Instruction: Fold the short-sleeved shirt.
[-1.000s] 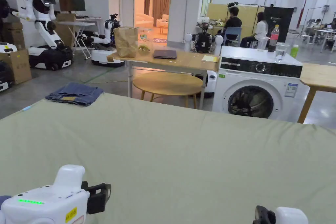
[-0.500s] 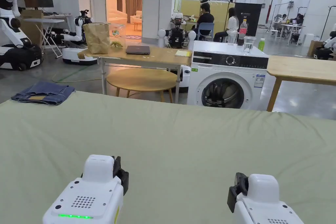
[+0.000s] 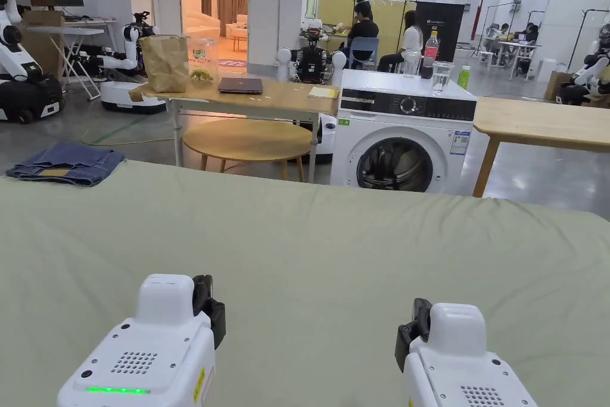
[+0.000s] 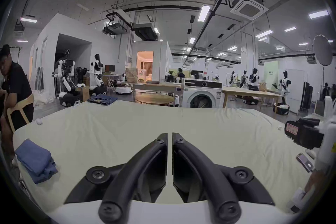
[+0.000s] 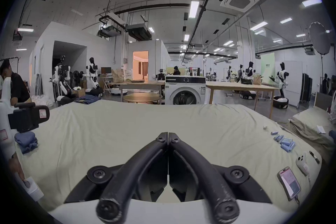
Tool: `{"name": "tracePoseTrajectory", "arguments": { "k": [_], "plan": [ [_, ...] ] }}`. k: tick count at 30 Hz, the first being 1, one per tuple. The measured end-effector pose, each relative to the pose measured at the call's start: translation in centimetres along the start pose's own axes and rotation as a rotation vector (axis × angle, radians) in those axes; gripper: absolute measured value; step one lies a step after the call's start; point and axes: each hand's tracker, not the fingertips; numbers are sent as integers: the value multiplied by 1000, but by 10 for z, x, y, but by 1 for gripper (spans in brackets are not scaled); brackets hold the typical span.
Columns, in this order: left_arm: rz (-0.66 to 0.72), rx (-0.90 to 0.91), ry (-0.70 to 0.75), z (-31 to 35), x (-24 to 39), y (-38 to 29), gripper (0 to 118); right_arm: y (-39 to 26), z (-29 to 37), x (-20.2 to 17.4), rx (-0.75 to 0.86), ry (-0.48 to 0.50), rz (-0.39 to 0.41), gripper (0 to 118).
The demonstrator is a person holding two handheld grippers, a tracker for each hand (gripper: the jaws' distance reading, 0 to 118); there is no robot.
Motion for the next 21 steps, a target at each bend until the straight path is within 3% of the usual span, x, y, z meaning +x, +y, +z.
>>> {"name": "tracePoseTrajectory", "arguments": {
  "k": [10,11,12,14,16,19,21],
  "plan": [
    [46,-8,11,-1,-10,1,0,-3,0,-5,-4,0,-7,0],
    [45,-4,10,-1,-11,1,1,-3,0,-6,-4,-9,-5,0],
    [41,0,11,-1,-12,2,10,-3,0,-6,1,-13,-4,1],
    [28,4,19,-2,-14,4,45,-2,0,-6,0,-22,0,20],
    [23,10,14,-2,-17,5,64,-3,-1,-6,0,-26,5,56],
    [33,12,29,-3,-20,7,80,-3,-5,-6,-7,-33,2,84],
    [39,14,50,-5,-22,7,84,-4,-7,-6,-4,-53,-2,93]
  ]
}}
